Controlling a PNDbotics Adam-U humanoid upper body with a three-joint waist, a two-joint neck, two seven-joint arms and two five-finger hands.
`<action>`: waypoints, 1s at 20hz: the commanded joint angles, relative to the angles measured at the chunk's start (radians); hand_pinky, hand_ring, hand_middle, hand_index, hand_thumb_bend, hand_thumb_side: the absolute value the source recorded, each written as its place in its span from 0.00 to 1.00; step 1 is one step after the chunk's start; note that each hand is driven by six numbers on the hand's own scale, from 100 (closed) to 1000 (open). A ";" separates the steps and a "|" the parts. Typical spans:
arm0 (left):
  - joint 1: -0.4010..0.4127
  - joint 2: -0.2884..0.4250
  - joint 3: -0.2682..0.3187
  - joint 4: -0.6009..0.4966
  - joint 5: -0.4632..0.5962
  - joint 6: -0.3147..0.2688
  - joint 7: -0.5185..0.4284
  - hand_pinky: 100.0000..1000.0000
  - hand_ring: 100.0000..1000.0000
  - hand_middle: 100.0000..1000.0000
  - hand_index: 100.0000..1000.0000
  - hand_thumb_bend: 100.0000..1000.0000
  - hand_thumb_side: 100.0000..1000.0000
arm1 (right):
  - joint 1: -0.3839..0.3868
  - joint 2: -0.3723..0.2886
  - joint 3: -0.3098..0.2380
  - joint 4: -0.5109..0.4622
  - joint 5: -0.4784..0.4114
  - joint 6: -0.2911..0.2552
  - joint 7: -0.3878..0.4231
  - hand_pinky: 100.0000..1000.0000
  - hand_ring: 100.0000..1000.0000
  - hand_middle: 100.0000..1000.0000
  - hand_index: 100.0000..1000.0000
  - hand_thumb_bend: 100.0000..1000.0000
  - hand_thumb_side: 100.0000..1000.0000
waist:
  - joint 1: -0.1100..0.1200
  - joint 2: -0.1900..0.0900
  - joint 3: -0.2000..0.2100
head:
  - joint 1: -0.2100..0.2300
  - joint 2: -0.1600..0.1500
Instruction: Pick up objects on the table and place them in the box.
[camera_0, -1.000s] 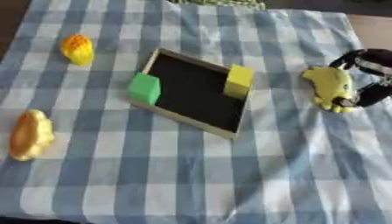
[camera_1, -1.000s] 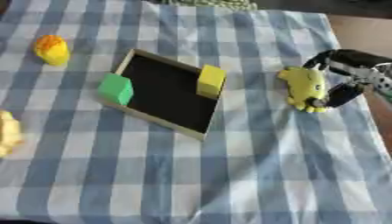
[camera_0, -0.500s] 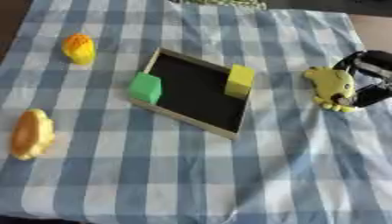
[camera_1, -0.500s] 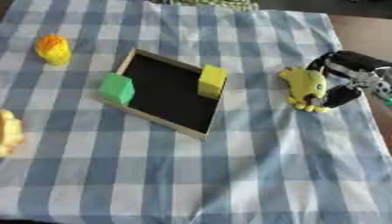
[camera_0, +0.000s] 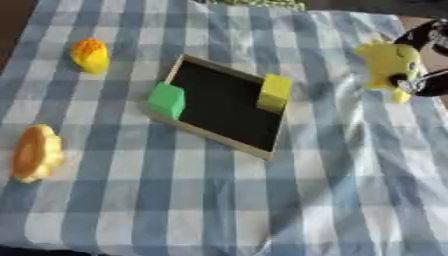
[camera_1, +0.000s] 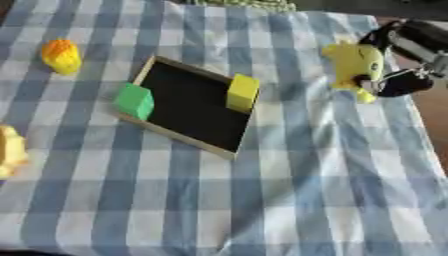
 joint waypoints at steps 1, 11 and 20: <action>-0.010 0.026 0.007 -0.015 -0.001 -0.004 0.001 0.93 0.78 0.72 0.77 0.00 0.48 | -0.036 -0.070 -0.033 -0.145 -0.049 -0.002 0.003 0.77 0.56 0.49 0.65 0.07 0.06 | 0.000 -0.011 -0.001 | -0.001 -0.002; -0.014 0.024 -0.002 -0.015 0.007 0.001 -0.009 0.93 0.78 0.72 0.77 0.00 0.49 | -0.313 -0.022 0.114 -0.257 -0.114 -0.039 0.129 0.77 0.57 0.50 0.66 0.13 0.07 | -0.008 -0.025 0.021 | -0.026 0.003; -0.029 0.035 -0.009 -0.015 0.013 -0.004 -0.015 0.93 0.78 0.72 0.77 0.00 0.46 | -0.588 0.193 0.287 -0.061 -0.029 -0.113 0.269 0.78 0.58 0.51 0.67 0.14 0.09 | -0.004 -0.034 0.032 | -0.044 0.014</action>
